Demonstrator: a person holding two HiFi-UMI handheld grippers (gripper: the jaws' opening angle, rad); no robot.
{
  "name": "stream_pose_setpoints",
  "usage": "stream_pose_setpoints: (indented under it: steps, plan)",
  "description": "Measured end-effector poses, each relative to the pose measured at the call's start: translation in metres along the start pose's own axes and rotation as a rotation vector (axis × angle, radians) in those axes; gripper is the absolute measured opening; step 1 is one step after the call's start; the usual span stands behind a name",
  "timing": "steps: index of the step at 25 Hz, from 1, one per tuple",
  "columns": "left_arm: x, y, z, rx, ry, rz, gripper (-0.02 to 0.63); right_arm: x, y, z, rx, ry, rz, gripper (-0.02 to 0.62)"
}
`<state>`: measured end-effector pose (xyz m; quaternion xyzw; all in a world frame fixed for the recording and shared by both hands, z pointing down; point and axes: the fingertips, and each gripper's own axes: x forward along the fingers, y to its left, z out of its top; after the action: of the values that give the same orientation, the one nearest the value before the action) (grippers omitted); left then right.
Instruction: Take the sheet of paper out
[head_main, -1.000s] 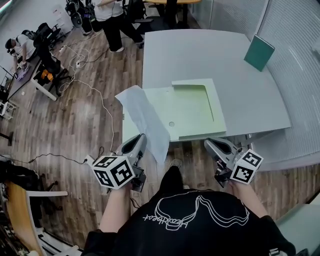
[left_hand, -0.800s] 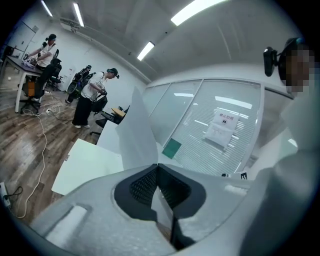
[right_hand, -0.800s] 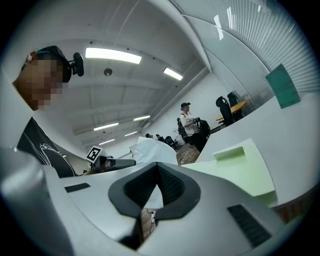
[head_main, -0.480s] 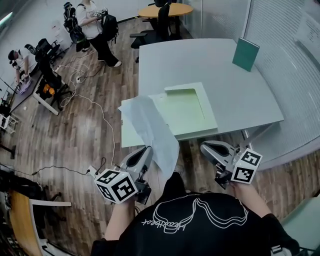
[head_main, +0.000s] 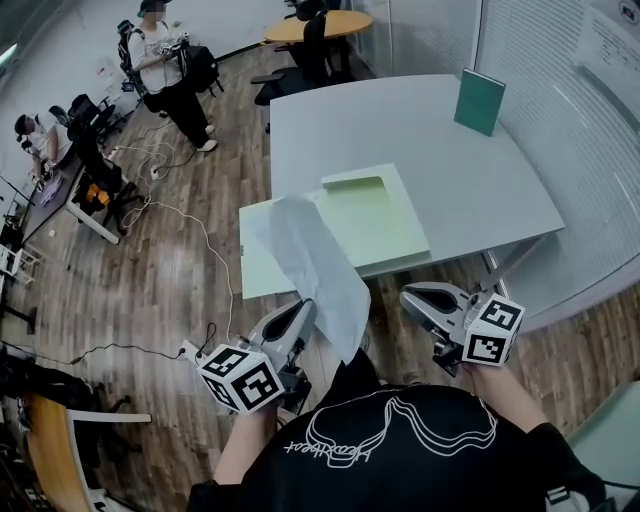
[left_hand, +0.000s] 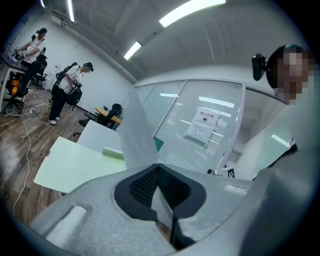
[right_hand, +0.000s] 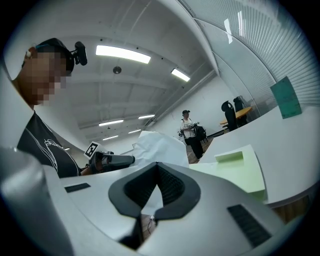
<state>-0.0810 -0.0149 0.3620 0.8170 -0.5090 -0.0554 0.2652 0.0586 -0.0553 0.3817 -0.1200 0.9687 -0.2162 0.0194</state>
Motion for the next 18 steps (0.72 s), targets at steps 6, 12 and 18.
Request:
stream_pose_setpoints:
  steps: [6,12,18]
  plan:
    - [-0.003,-0.003,0.001,0.007,0.003,-0.018,0.014,0.001,0.004,-0.001,0.000,-0.001,-0.007,0.009]
    - [0.003,0.000,-0.002,-0.005,0.013,-0.037,0.014,0.002,0.002,-0.003,-0.001,0.005,-0.029,0.009]
    - [0.002,0.001,-0.009,-0.021,0.027,-0.063,0.014,0.000,0.000,-0.012,0.014,0.012,-0.063,0.009]
